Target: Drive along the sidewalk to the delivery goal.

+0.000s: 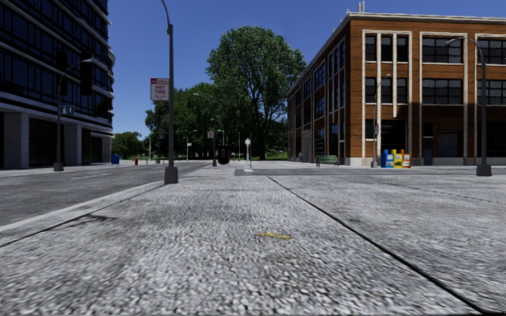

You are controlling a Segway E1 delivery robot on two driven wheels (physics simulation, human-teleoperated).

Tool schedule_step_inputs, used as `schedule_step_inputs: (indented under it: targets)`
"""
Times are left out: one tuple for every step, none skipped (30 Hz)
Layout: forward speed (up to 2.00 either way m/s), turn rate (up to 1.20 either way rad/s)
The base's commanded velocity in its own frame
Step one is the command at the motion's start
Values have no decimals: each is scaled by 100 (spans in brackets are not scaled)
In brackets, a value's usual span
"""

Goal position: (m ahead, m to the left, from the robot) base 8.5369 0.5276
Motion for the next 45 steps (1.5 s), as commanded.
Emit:
schedule_step_inputs:
  targets:
    - [155, 0]
    - [155, 0]
    - [155, 0]
    - [155, 0]
    - [155, 0]
    - [155, 1]
    - [155, 12]
    - [155, 12]
    - [155, 32]
    - [155, 51]
    - [155, 58]
    - [155, 60]
    - [155, 43]
    - [155, 7]
    - [155, 3]
    - [155, 2]
    - [155, 0]
    - [155, 0]
    - [155, 0]
    - [155, 0]
    - [155, 0]
    - [155, 0]
    - [155, 0]
    - [155, 0]
    - [155, 0]
    - [155, 0]
    - [155, 0]
    - [155, 0]
    - [155, 0]
    - [155, 0]
    - [155, 0]
    - [155, 0]
    - [155, 0]
    - [155, 0]
    - [155, 0]
    - [155, 0]
    - [155, 0]
    - [155, 0]
    - [155, 0]
    - [155, 0]
    - [155, 0]
    - [155, 0]
    - [155, 0]
    - [155, 0]
    - [155, 0]
